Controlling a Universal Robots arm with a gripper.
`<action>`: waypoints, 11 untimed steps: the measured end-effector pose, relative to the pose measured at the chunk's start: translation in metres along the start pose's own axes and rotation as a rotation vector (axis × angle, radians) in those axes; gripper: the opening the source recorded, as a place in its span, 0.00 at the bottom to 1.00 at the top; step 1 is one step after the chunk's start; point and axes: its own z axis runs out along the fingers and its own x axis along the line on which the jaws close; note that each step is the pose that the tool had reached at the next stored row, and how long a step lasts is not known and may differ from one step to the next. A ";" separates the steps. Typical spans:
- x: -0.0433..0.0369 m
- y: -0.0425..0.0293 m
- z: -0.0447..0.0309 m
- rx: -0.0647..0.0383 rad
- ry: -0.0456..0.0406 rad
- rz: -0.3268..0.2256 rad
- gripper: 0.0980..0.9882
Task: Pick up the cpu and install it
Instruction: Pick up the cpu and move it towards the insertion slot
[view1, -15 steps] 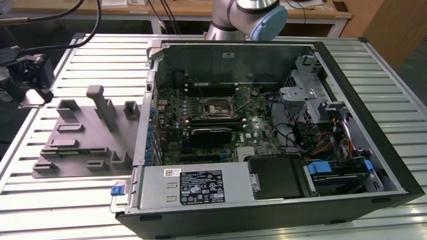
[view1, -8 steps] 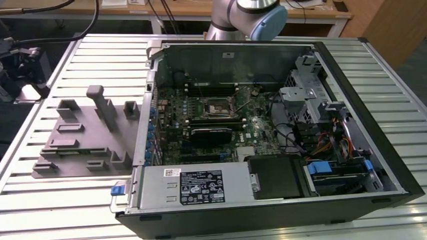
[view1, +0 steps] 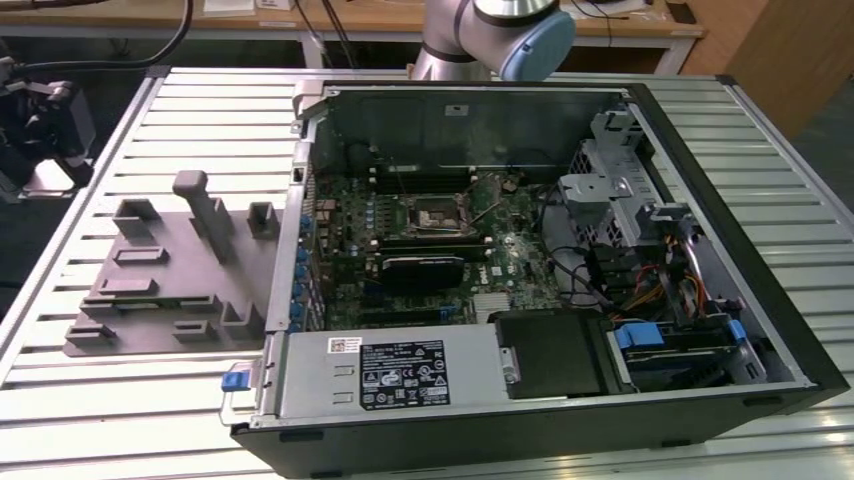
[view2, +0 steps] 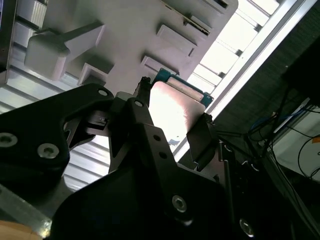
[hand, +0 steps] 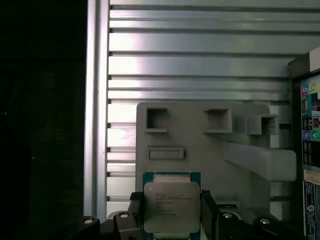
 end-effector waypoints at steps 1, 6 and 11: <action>0.0000 0.0001 -0.0016 0.000 0.0000 0.000 0.50; -0.0001 0.0004 -0.0087 0.000 0.0000 0.000 0.50; -0.0002 0.0008 -0.0156 -0.001 0.0001 0.000 0.50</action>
